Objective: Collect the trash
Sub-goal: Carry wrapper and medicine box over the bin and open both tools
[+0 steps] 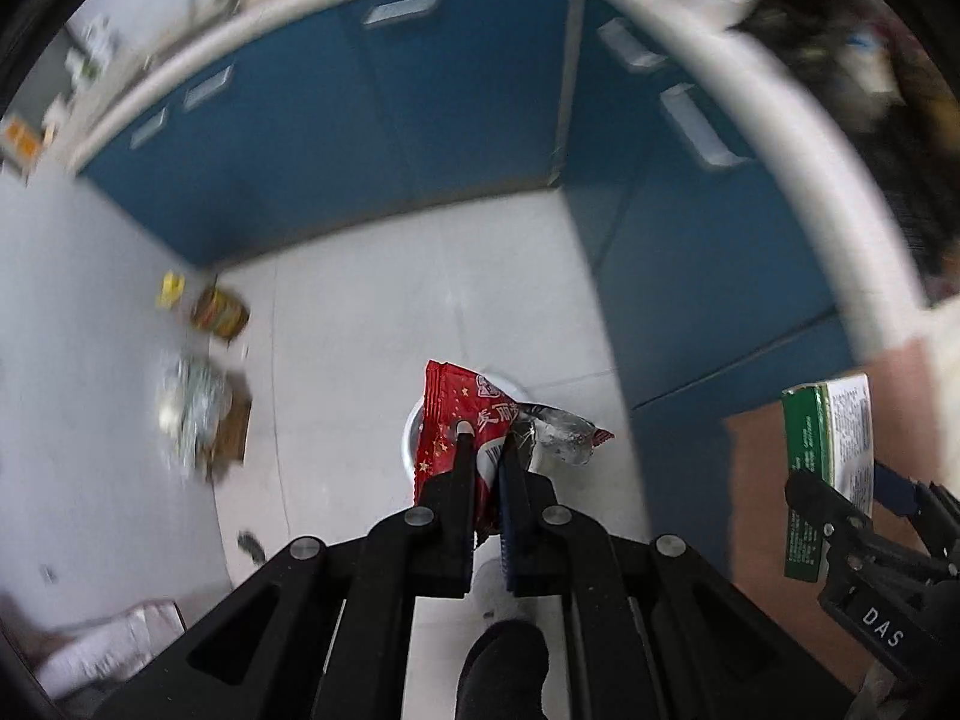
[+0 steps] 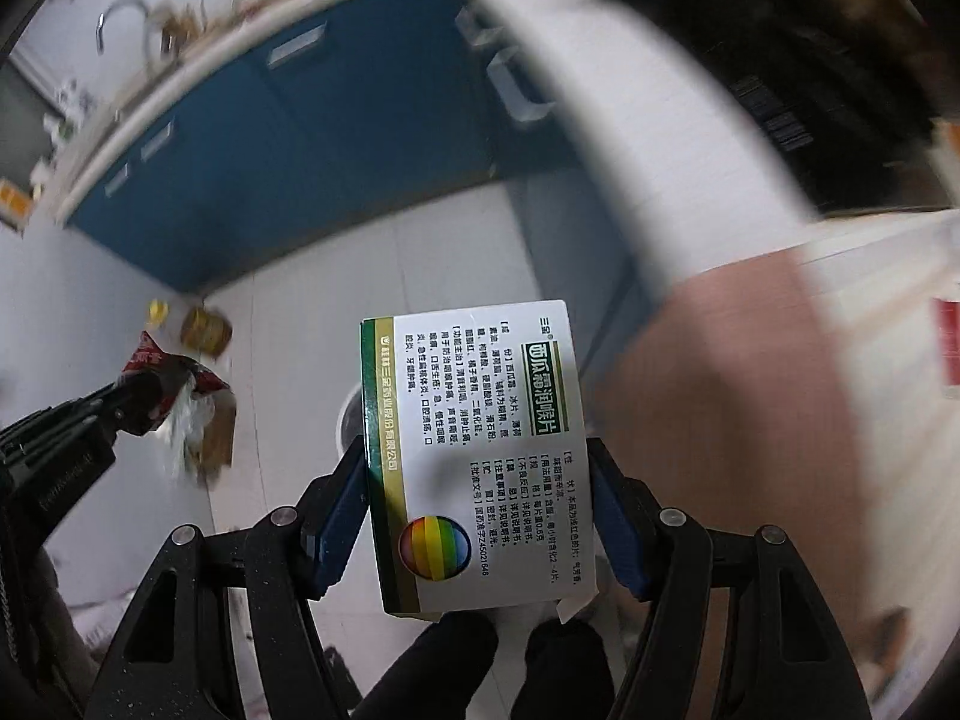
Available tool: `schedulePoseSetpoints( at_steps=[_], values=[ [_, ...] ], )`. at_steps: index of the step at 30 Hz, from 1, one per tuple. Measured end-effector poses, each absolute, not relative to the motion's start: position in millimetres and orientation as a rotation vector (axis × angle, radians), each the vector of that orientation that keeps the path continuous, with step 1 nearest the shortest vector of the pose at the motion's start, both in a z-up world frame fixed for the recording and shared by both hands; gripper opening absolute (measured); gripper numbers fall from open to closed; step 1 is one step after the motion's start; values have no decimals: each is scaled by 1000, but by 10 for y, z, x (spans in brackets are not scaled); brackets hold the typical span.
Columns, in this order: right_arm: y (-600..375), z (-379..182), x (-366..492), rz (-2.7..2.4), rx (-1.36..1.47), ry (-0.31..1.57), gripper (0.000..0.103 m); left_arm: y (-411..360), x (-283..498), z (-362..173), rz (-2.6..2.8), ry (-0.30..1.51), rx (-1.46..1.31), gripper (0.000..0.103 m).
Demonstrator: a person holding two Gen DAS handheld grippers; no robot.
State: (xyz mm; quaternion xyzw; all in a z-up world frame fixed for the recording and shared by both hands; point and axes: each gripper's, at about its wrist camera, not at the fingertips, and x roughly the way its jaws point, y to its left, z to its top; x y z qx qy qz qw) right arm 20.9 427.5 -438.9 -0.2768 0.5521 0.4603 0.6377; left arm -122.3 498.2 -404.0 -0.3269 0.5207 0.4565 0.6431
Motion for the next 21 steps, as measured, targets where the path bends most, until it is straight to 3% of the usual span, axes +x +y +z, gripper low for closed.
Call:
schedulePoseSetpoints(
  at_steps=[11, 14, 19, 20, 21],
  values=[
    [5071, -6717, -520, 1109, -759, 1416, 70, 5660, -2050, -6520, 1031, 1314, -1120, 4],
    [5201, -7347, -660, 1117, -787, 1471, 70, 5780, -2147, -7043, 1019, 1333, -1173, 4],
    [5388, -8182, -877, 1152, -871, 1546, 71, 5852, -2245, -7483, 970, 1345, -1244, 10],
    [5402, -8270, -892, 1157, -880, 1546, 71, 5852, -2226, -7482, 973, 1344, -1244, 19],
    [5424, -8342, -920, 1163, -897, 1543, 75, 5855, -2241, -7499, 978, 1346, -1238, 46]
  ],
)
